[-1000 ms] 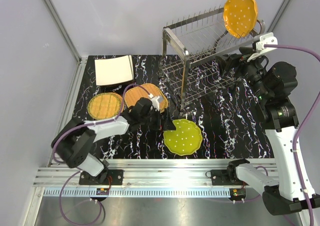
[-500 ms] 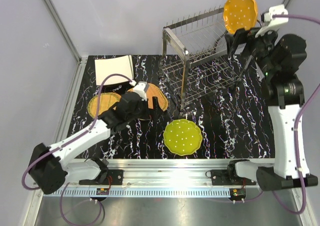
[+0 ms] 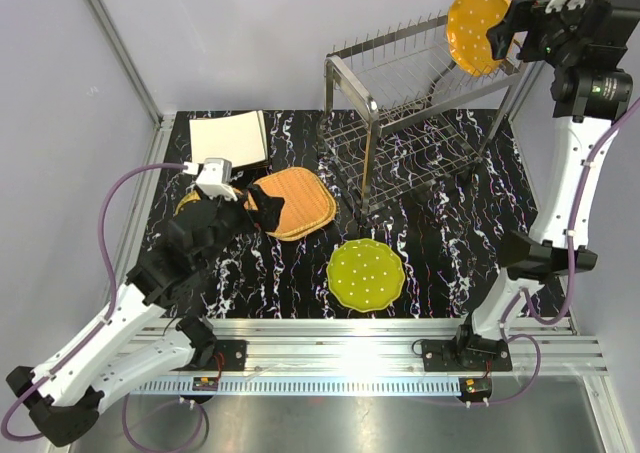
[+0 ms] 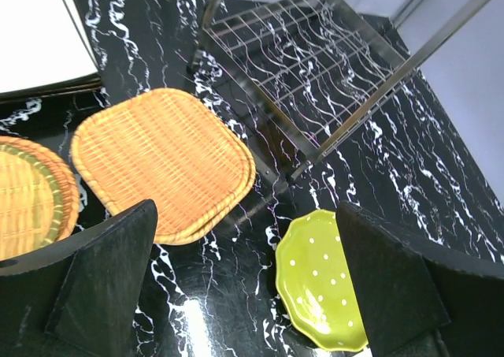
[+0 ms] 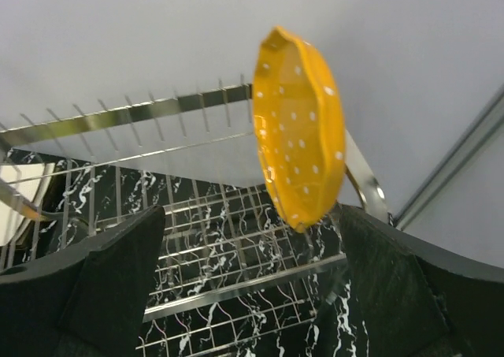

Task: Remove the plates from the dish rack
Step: Grab a plate with the right arm

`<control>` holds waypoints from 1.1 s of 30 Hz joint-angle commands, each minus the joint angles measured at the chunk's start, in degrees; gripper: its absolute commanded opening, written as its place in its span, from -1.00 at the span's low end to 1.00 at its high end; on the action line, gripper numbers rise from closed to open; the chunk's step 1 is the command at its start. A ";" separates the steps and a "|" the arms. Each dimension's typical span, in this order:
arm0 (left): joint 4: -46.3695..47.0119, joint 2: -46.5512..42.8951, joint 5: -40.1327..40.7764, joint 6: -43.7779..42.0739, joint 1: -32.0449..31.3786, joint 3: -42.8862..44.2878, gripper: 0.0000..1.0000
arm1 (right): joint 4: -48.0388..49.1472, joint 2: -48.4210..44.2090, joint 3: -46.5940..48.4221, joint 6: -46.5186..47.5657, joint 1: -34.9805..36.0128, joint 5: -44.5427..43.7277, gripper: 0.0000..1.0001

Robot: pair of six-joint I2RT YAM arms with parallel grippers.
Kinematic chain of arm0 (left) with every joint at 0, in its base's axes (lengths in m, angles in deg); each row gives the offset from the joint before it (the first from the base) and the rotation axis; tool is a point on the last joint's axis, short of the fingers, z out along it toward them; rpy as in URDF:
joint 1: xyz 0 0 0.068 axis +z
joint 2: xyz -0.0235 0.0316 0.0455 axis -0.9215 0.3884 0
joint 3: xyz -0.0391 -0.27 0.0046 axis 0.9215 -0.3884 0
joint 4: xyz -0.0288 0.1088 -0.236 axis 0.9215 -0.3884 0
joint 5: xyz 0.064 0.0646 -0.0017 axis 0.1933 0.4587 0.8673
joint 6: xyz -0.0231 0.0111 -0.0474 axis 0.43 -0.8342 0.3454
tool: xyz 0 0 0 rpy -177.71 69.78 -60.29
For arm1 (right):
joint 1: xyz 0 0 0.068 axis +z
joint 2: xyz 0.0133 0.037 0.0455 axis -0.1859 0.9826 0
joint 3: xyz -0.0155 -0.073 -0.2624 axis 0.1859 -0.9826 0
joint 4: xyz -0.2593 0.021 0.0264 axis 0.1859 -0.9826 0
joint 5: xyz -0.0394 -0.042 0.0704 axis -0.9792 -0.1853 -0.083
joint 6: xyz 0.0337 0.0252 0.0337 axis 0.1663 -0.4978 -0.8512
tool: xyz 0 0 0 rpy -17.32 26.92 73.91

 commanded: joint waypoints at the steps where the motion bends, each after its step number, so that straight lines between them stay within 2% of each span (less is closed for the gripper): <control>1: -0.62 -2.08 3.60 0.49 -0.12 -0.49 0.98 | -0.78 1.73 3.94 -1.44 -3.83 5.06 0.99; 7: -2.11 -3.84 4.12 2.07 -0.12 -1.72 0.98 | 3.80 6.64 5.16 -2.33 -5.60 7.52 0.93; 19: -3.52 -6.13 5.79 3.57 -0.03 -3.04 0.98 | 12.85 14.12 7.36 -4.88 -6.12 7.96 0.62; 33: -2.29 -5.69 6.23 2.69 -0.03 -3.13 0.98 | 15.94 18.25 7.89 -2.95 -5.86 9.63 0.33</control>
